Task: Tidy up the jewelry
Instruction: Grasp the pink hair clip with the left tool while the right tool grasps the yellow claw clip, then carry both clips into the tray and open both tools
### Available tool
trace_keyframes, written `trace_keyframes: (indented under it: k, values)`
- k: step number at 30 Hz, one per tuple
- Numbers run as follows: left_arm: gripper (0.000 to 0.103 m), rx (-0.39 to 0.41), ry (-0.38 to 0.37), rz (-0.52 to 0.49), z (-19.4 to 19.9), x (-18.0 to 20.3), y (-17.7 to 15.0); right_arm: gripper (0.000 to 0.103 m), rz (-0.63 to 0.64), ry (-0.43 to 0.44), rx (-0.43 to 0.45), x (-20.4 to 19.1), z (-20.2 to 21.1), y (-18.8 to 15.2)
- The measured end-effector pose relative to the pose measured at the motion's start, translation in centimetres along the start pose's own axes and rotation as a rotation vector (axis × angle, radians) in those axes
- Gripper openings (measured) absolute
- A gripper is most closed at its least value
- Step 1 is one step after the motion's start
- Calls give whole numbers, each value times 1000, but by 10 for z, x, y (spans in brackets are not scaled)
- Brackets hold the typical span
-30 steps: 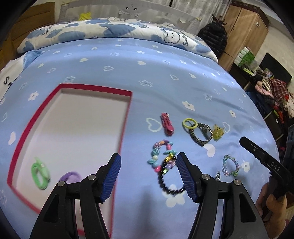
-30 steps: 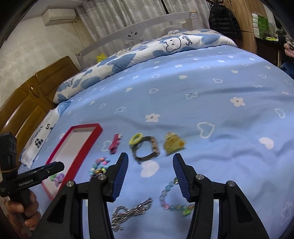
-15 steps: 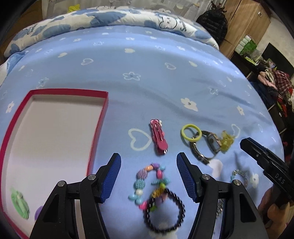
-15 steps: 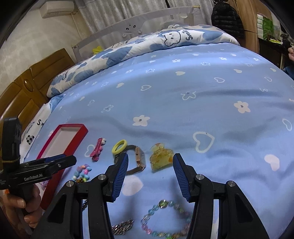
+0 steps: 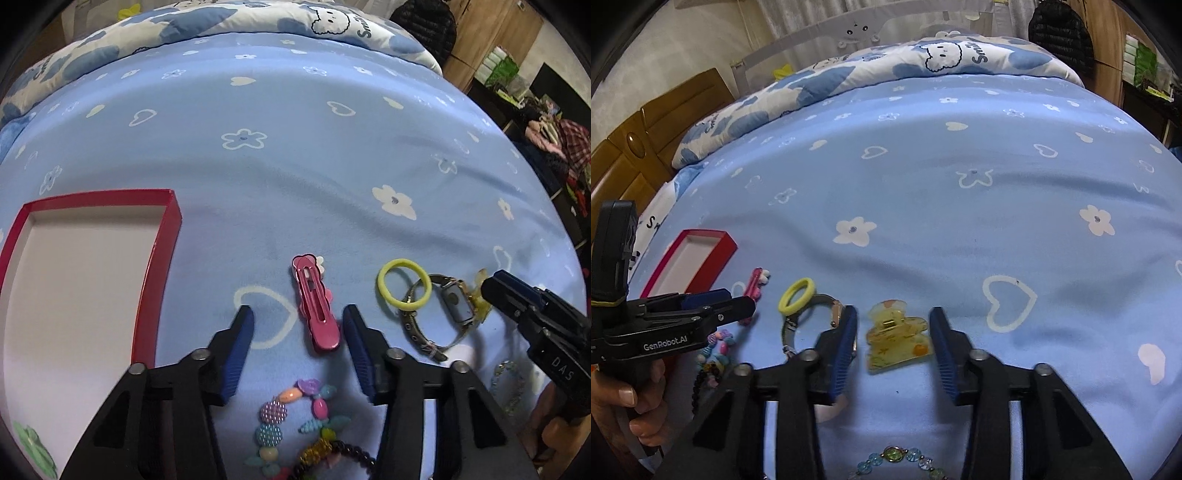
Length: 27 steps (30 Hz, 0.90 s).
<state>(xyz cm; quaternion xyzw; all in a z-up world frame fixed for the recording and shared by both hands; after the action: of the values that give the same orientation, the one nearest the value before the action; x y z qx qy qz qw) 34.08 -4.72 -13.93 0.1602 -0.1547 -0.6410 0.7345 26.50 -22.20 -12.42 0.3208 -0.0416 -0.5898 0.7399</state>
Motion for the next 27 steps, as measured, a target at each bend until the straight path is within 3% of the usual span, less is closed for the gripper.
trace_keyframes:
  k: [1, 3, 4, 16, 27]
  values:
    - [39, 2, 6, -9, -1, 2, 1, 30, -1, 1, 0, 0, 0, -1]
    - [19, 4, 7, -31, -3, 5, 1, 24, 1, 1, 5, 0, 0, -1]
    - [16, 5, 3, -35, -4, 6, 2, 24, 4, -1, 11, -1, 2, -1]
    - [15, 102, -67, 23, 39, -8, -14, 24, -44, 85, 123, -23, 41, 3]
    - [15, 151, -71, 94, 95, -65, -49, 24, -14, 197, 121, -83, 39, 0]
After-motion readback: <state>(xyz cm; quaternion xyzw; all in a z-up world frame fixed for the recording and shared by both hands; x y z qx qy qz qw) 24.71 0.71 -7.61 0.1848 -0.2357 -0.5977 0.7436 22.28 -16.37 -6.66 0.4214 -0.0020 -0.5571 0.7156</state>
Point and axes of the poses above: each gripper's, at about its wrist camera, not at the fingertips, and z roughly against the way its jaws point, x to its right, y to its top, the point moved 5 cm from there along -z, roughly the way its jaws point, and after that the axes turned 10 degrees about y, right-handed, at the moved point
